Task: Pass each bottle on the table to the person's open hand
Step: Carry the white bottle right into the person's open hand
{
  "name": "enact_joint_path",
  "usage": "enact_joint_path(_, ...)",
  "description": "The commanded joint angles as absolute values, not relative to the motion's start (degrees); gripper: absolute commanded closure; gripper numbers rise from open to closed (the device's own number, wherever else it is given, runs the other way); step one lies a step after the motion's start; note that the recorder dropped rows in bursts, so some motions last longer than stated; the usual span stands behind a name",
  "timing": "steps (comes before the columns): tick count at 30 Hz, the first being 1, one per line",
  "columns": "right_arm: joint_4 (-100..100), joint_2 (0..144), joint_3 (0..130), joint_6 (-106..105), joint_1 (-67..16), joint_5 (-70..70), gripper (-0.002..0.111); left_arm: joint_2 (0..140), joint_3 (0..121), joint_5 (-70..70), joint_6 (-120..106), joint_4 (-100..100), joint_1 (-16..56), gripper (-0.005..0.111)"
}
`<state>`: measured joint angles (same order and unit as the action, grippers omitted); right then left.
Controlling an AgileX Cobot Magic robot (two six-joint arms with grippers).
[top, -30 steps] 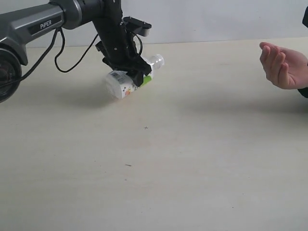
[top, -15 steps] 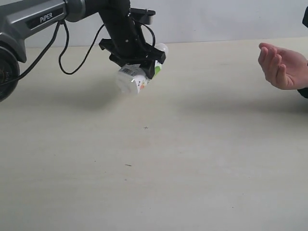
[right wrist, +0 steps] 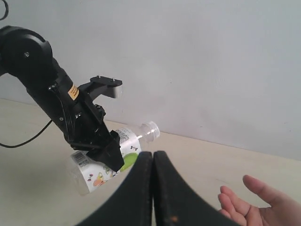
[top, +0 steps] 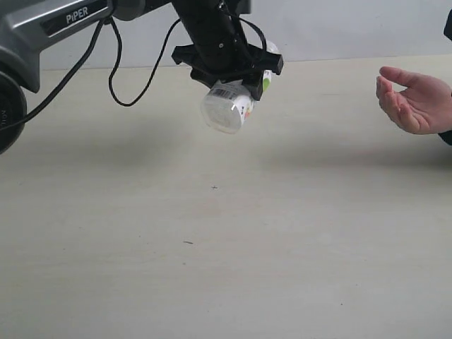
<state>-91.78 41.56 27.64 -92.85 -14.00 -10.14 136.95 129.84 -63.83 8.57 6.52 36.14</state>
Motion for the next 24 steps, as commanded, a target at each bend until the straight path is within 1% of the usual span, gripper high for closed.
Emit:
enact_joint_path(1, -91.8, 41.3, 27.4, -92.9, -14.0, -10.0, 0.108, 134.9, 130.2, -62.1, 11.0, 6.8, 37.7, 0.107)
enact_joint_path(10, -91.8, 41.3, 27.4, -92.9, -14.0, -10.0, 0.108, 134.0, 130.2, -58.2, 12.5, 10.7, 40.3, 0.107)
enact_joint_path(17, -91.8, 41.3, 27.4, -92.9, -14.0, -10.0, 0.108, 134.0, 130.2, -53.1, 12.5, 20.4, 41.6, 0.107)
enact_joint_path(24, -91.7, 41.3, 28.1, -93.9, -14.0, -10.0, 0.108, 134.0, 130.2, -50.1, 12.5, 20.7, 44.0, 0.107)
